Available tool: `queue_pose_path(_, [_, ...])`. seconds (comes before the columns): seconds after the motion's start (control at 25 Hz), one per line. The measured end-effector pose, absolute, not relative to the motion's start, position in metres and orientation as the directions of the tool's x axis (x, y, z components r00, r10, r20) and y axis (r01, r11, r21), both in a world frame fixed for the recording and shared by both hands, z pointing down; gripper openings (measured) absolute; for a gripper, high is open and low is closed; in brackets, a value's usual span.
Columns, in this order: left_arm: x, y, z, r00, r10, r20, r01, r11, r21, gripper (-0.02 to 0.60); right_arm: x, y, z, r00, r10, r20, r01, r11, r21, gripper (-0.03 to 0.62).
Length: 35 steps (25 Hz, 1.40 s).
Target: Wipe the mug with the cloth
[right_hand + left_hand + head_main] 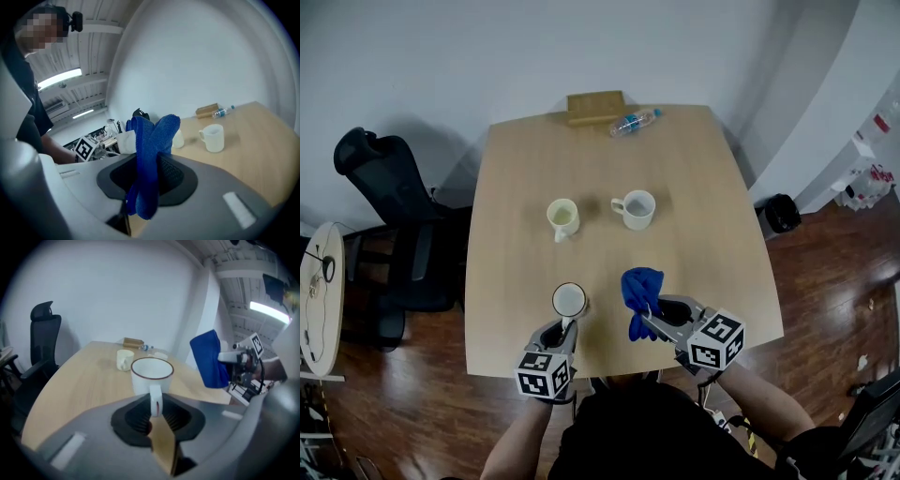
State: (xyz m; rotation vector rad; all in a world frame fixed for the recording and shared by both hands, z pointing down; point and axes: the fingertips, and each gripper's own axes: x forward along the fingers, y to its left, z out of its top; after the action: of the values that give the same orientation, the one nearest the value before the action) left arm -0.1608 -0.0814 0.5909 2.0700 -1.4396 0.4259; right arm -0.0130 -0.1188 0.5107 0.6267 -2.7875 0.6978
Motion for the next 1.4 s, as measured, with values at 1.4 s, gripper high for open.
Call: queue_pose_path(1.4, [-0.075,-0.005,0.366,0.861,-0.096,0.499,-0.191,-0.971,0.144,0.064,-0.005,-0.089,0.352,-0.976,0.190,0.108,0.152,0.947,-0.284,0.109])
